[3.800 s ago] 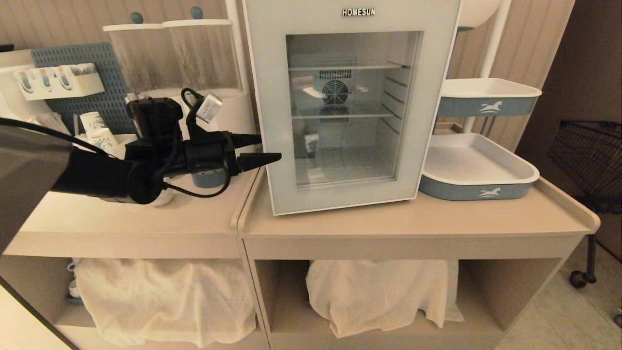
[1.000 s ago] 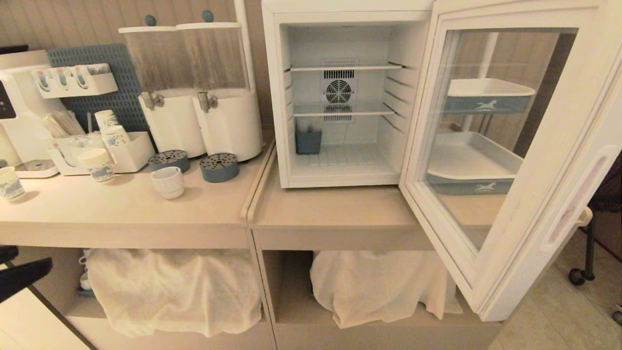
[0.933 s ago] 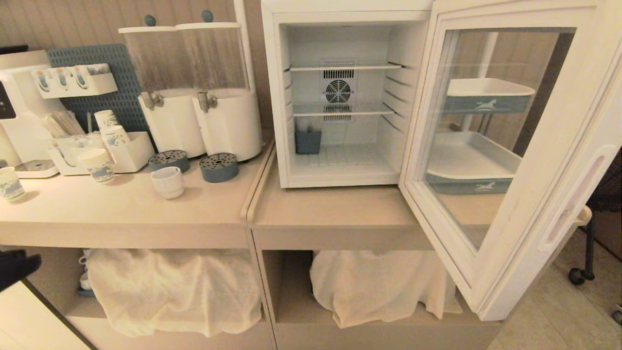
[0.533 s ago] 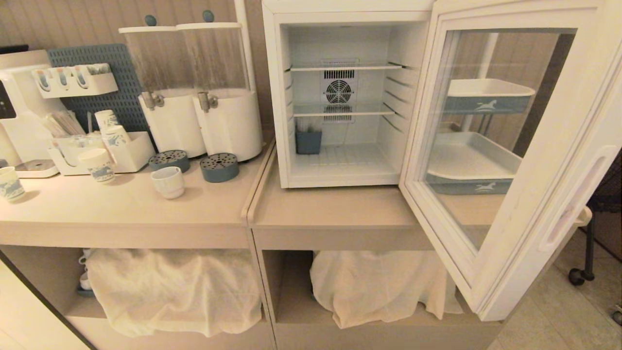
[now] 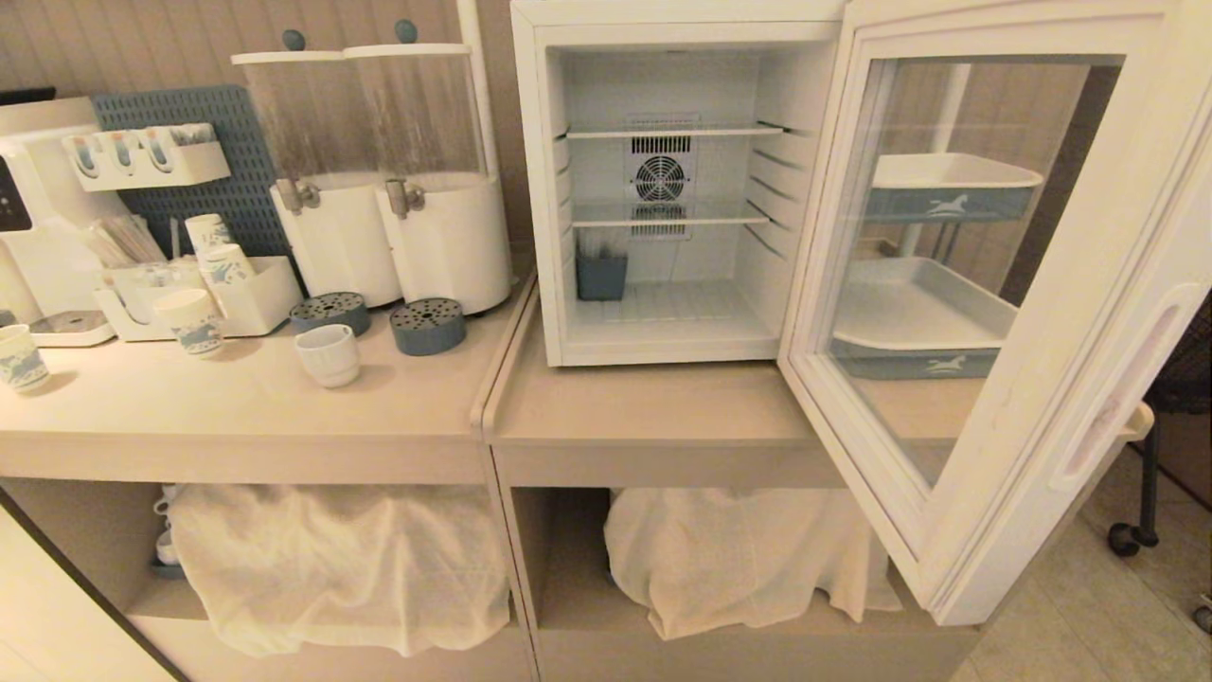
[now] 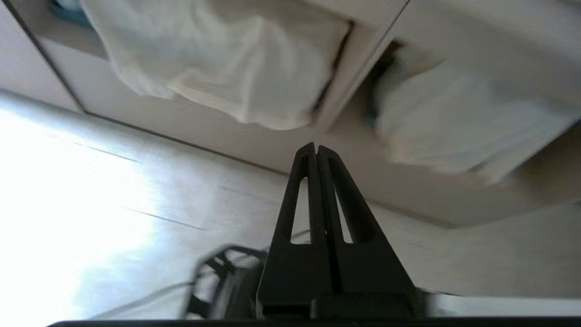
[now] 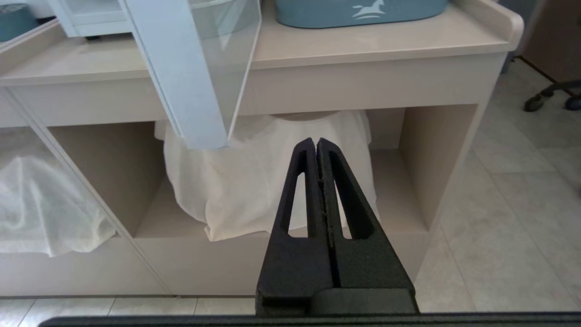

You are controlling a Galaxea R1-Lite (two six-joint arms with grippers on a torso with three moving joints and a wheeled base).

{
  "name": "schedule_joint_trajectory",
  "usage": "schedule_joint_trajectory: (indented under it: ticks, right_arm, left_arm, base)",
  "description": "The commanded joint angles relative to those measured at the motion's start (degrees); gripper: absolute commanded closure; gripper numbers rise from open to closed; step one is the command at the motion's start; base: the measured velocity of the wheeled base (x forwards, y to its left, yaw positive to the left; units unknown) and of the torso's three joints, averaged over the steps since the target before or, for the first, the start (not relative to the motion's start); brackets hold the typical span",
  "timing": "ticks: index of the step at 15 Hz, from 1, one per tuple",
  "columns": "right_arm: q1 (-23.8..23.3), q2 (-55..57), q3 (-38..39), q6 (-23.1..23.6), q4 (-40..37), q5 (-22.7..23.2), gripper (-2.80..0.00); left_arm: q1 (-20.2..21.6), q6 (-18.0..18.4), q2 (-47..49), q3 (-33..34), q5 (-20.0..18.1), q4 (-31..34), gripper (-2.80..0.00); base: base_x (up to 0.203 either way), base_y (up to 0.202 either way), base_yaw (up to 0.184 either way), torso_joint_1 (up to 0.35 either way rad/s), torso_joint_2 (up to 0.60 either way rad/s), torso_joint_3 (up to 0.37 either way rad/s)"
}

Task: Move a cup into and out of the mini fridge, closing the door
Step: Put the ceramic cup in the freezer

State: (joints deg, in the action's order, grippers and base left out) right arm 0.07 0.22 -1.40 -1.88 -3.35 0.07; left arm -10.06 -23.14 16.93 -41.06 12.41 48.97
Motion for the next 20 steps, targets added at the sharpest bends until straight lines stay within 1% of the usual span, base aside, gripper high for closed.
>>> schedule_joint_trajectory:
  ticks: [1,2,3,4,5,6,7,8,9,10,11,12,14,15,16,17,18,19,20]
  right_arm:
    - [-0.1,0.0,-0.1,0.0,-0.1,0.0,0.00]
    - [0.0,0.0,-0.3,0.0,-0.6,0.0,0.00]
    - [0.0,0.0,-0.4,0.0,-1.1,0.0,0.00]
    - [0.0,0.0,-0.4,0.0,-1.1,0.0,0.00]
    - [0.0,0.0,-0.4,0.0,-1.1,0.0,0.00]
    - [0.0,0.0,-0.4,0.0,-1.1,0.0,0.00]
    - [0.0,0.0,-0.4,0.0,-1.0,0.0,0.00]
    - [0.0,0.0,-0.4,0.0,-1.1,0.0,0.00]
    - [0.0,0.0,-0.4,0.0,-1.1,0.0,0.00]
    - [0.0,0.0,-0.4,0.0,-1.0,0.0,0.00]
    - [0.0,0.0,-0.4,0.0,-1.0,0.0,0.00]
    - [0.0,0.0,-0.4,0.0,-1.0,0.0,0.00]
    - [0.0,0.0,-0.4,0.0,-1.0,0.0,0.00]
    - [0.0,0.0,-0.4,0.0,-1.0,0.0,0.00]
    - [0.0,0.0,-0.4,0.0,-1.0,0.0,0.00]
    - [-0.1,0.0,-0.4,0.0,-1.0,0.0,0.00]
    - [0.0,0.0,-0.4,0.0,-1.0,0.0,0.00]
    - [0.0,0.0,-0.4,0.0,-1.0,0.0,0.00]
    - [0.0,0.0,-0.4,0.0,-1.0,0.0,0.00]
  left_arm:
    - [0.5,-2.4,-1.3,-5.7,-0.7,4.4,0.00]
    - [1.1,-3.0,-1.0,-8.6,-2.3,5.9,0.00]
    - [3.9,-2.9,-0.9,-10.4,-4.8,6.9,0.00]
    - [8.8,-2.2,-1.0,-11.5,-8.8,8.3,0.00]
    - [12.3,-1.6,-1.3,-12.8,-12.7,10.9,0.00]
    - [13.4,-1.1,-1.8,-13.7,-16.7,14.6,0.00]
    - [12.6,-0.4,-3.7,-12.9,-18.1,15.9,0.00]
    - [11.8,1.4,-7.4,-10.5,-18.8,15.2,0.00]
    - [11.2,4.2,-12.4,-6.9,-19.2,14.5,0.00]
    - [10.7,6.0,-15.9,-3.6,-19.3,13.3,0.00]
    - [10.4,5.8,-17.5,0.7,-19.2,9.5,0.00]
    - [10.2,5.3,-17.6,6.9,-18.5,1.3,0.00]
    - [10.0,5.1,-17.4,21.2,-15.8,-21.5,0.00]
    - [9.9,5.8,-17.3,28.6,-14.8,-34.0,0.00]
    - [9.8,7.6,-17.2,35.6,-14.5,-43.7,0.00]
    - [9.8,10.0,-17.2,40.3,-14.7,-52.5,0.00]
    - [9.8,11.9,-17.1,42.9,-14.9,-57.8,0.00]
    - [9.7,13.1,-17.2,43.4,-14.9,-58.4,0.00]
    - [9.7,13.4,-17.2,43.4,-14.5,-57.6,0.00]
  base:
    - [0.000,0.000,0.000,0.000,0.00,0.000]
    - [0.000,0.000,0.000,0.000,0.00,0.000]
    - [0.000,0.000,0.000,0.000,0.00,0.000]
    - [0.000,0.000,0.000,0.000,0.00,0.000]
    - [0.000,0.000,0.000,0.000,0.00,0.000]
    - [0.000,0.000,0.000,0.000,0.00,0.000]
    - [0.000,0.000,0.000,0.000,0.00,0.000]
    - [0.000,0.000,0.000,0.000,0.00,0.000]
    - [0.000,0.000,0.000,0.000,0.00,0.000]
    - [0.000,0.000,0.000,0.000,0.00,0.000]
    - [0.000,0.000,0.000,0.000,0.00,0.000]
    - [0.000,0.000,0.000,0.000,0.00,0.000]
    - [0.000,0.000,0.000,0.000,0.00,0.000]
    - [0.000,0.000,0.000,0.000,0.00,0.000]
    - [0.000,0.000,0.000,0.000,0.00,0.000]
    - [0.000,0.000,0.000,0.000,0.00,0.000]
    - [0.000,0.000,0.000,0.000,0.00,0.000]
    - [0.000,0.000,0.000,0.000,0.00,0.000]
    - [0.000,0.000,0.000,0.000,0.00,0.000]
